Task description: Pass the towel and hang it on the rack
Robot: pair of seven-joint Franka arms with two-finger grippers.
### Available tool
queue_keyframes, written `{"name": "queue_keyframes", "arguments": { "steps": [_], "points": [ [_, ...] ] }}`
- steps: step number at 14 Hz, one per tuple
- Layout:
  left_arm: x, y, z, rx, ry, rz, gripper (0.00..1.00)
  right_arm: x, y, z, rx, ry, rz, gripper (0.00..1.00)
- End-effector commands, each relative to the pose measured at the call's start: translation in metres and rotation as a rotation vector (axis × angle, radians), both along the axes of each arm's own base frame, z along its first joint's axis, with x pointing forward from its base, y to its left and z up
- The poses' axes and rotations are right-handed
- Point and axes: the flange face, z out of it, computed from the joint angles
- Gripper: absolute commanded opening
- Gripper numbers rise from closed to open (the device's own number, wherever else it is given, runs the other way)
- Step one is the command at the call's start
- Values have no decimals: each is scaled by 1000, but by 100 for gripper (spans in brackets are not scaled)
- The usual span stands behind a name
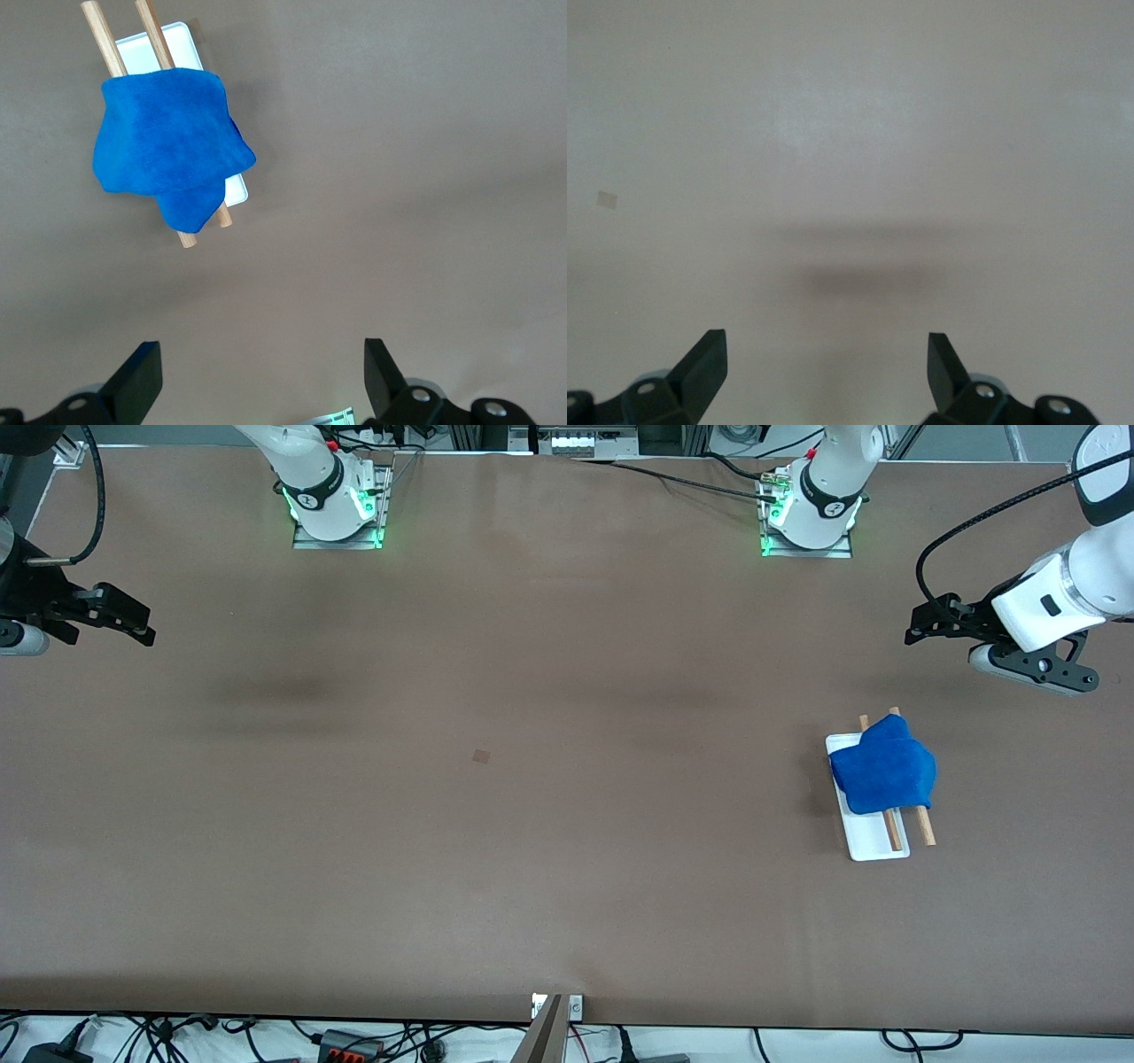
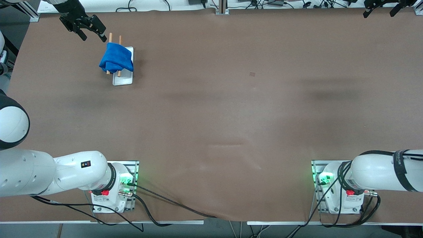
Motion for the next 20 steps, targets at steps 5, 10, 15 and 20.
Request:
{"name": "queue_keyframes", "arguments": {
  "steps": [5, 10, 15, 20],
  "points": [
    [19, -11, 18, 72, -65, -58, 100, -1, -1, 3, -2, -5, 13, 100],
    [17, 2, 21, 130, -45, 147, 100, 3, -1, -2, 1, -9, 11, 100],
    [18, -4, 19, 136, -39, 215, 100, 4, -1, -2, 0, -8, 11, 100],
    [17, -8, 21, 135, -47, 208, 100, 5, 0, -3, -4, -13, 15, 100]
  ]
}}
